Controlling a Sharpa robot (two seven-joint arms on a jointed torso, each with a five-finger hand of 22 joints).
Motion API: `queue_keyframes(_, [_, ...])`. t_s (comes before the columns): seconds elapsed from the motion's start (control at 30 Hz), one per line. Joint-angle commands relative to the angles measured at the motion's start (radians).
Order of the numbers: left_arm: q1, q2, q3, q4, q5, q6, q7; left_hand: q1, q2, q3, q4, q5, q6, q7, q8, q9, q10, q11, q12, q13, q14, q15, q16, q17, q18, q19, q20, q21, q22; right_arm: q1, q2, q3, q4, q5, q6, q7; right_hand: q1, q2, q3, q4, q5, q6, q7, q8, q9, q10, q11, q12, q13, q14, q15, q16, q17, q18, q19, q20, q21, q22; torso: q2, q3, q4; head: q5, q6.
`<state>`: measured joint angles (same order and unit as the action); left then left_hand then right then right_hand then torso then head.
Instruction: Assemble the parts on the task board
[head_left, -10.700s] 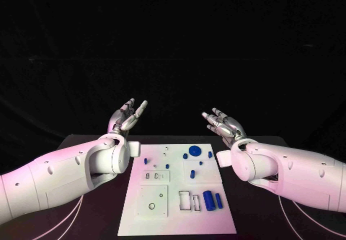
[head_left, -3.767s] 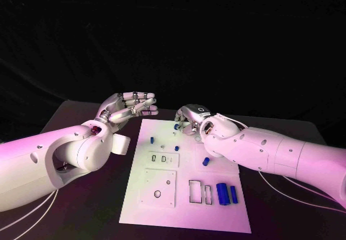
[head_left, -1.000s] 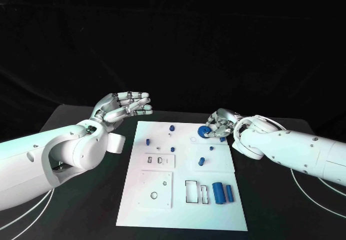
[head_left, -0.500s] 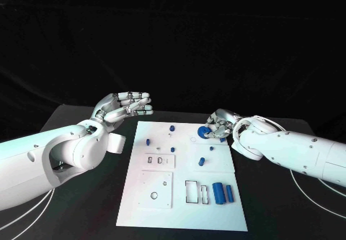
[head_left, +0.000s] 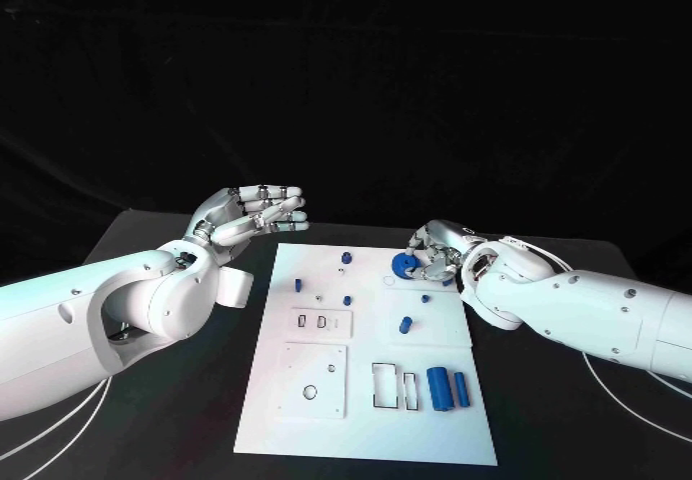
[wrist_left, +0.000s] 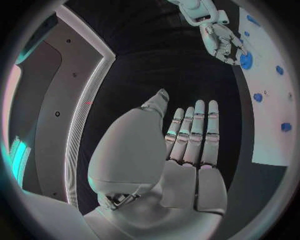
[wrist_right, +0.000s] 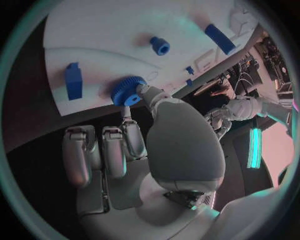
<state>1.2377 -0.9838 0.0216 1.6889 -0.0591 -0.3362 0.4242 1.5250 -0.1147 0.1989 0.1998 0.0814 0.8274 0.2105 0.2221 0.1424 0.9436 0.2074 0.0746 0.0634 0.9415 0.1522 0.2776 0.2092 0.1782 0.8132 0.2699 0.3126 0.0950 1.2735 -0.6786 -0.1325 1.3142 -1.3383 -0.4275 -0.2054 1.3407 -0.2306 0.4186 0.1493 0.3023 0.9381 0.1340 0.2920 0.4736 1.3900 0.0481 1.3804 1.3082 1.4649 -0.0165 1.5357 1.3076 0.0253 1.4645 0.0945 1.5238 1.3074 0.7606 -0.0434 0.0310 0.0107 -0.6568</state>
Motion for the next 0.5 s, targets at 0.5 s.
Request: queue_keyframes(0.5, [0.001, 0.006, 0.001, -0.003, 0.004, 0.029, 0.005, -0.004, 0.007, 0.006, 0.001, -0.004, -0.009, 0.052, -0.006, -0.001, -0.006, 0.001, -0.005, 0.001, 0.001, 0.006, -0.005, 0.001, 0.006, 0.007, 0.0, -0.006, -0.001, 0.01, 0.07, 0.003, 0.142, -0.263, -0.13, -0.078, -0.019, 0.002, 0.014, 0.002, 0.004, 0.007, -0.007, 0.001, 0.006, 0.001, -0.003, 0.004, 0.016, 0.084, -0.006, 0.007, 0.157, -0.013, 0.076, -0.008, 0.016, 0.221, 0.0, -0.0016, 0.0009, 0.002, 0.002])
